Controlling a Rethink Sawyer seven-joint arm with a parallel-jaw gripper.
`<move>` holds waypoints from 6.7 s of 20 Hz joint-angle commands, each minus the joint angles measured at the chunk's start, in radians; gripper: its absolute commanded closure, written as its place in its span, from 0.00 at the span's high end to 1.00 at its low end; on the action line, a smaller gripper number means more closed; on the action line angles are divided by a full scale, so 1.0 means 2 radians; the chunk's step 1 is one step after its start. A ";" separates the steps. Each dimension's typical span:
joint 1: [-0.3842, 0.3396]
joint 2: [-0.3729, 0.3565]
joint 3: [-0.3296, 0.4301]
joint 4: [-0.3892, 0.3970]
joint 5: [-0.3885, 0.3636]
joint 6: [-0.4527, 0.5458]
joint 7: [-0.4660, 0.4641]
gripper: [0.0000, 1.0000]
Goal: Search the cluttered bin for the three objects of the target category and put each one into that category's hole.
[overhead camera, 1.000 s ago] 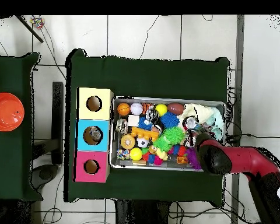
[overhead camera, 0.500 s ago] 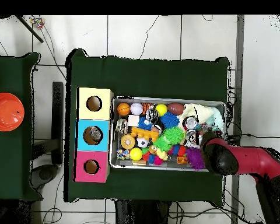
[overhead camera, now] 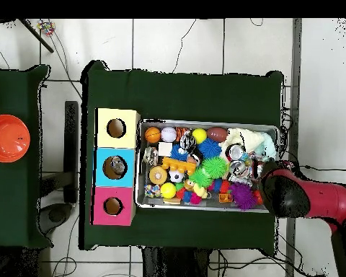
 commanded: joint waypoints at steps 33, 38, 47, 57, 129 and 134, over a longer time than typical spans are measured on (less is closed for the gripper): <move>0.002 0.071 -0.054 0.030 -0.036 -0.112 0.040 1.00; 0.032 0.081 -0.110 0.036 -0.034 -0.172 0.082 1.00; 0.082 0.106 -0.234 0.056 0.013 -0.260 0.109 1.00; 0.149 0.181 -0.378 0.044 0.102 -0.463 0.064 1.00; 0.060 0.044 -0.088 0.027 0.081 -0.087 0.021 1.00; 0.108 0.023 -0.117 -0.001 0.121 0.030 0.021 1.00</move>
